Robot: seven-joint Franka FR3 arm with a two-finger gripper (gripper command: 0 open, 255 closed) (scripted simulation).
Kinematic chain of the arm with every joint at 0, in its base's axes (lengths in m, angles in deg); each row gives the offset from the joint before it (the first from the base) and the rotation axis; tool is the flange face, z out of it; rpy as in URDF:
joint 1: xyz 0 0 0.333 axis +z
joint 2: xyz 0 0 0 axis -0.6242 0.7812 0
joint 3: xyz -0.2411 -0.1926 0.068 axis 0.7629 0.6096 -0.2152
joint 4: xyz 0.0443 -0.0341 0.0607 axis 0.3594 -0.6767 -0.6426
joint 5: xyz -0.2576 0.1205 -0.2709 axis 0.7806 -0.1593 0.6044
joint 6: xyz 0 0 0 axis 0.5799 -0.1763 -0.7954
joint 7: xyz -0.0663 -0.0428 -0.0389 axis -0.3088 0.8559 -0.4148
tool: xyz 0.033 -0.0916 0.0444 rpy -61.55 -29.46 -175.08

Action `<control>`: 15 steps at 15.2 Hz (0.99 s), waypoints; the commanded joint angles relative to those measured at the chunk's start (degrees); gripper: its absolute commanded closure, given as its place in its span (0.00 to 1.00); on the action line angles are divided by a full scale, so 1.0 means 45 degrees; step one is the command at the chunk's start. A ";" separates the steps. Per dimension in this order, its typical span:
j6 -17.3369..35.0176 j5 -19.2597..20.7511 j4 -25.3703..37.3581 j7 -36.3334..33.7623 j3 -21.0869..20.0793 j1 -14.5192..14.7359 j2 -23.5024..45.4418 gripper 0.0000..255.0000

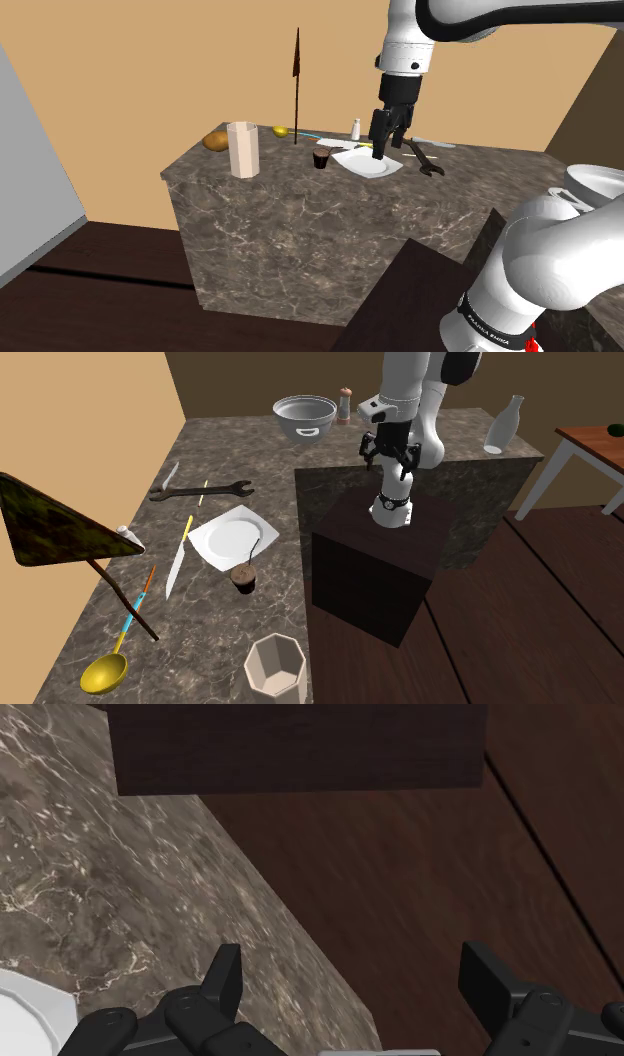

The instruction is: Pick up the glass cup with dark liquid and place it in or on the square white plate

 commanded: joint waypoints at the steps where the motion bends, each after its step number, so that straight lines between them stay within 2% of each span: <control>1: 0.0000 0.0000 0.0000 0.0000 0.0000 0.0000 0.0000 0.00; 8: 0.2498 0.0621 0.0255 0.1177 0.0975 -0.0459 0.2339 0.00; 15: 0.4620 0.0789 0.1348 0.2326 0.1881 -0.0779 0.5125 0.00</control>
